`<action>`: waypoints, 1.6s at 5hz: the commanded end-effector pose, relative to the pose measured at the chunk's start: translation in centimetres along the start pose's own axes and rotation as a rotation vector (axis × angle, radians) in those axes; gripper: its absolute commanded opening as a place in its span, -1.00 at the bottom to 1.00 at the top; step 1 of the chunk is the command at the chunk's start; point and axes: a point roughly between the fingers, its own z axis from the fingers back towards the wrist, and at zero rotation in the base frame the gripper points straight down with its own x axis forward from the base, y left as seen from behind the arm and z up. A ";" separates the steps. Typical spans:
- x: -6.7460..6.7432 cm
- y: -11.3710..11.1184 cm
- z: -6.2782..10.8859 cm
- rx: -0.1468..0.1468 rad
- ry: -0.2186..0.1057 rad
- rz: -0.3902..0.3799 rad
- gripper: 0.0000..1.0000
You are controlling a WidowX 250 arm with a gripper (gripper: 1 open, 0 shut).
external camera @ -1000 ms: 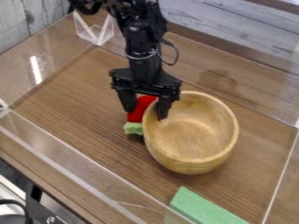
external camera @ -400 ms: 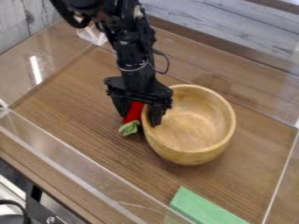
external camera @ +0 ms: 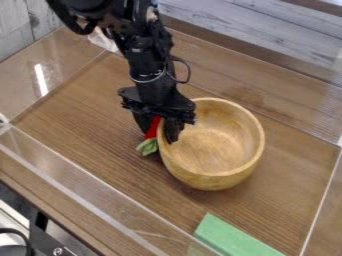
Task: Move the red object to the right side of the table
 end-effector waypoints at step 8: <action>-1.1 -6.7 6.1 -0.068 -0.071 -0.212 -1.00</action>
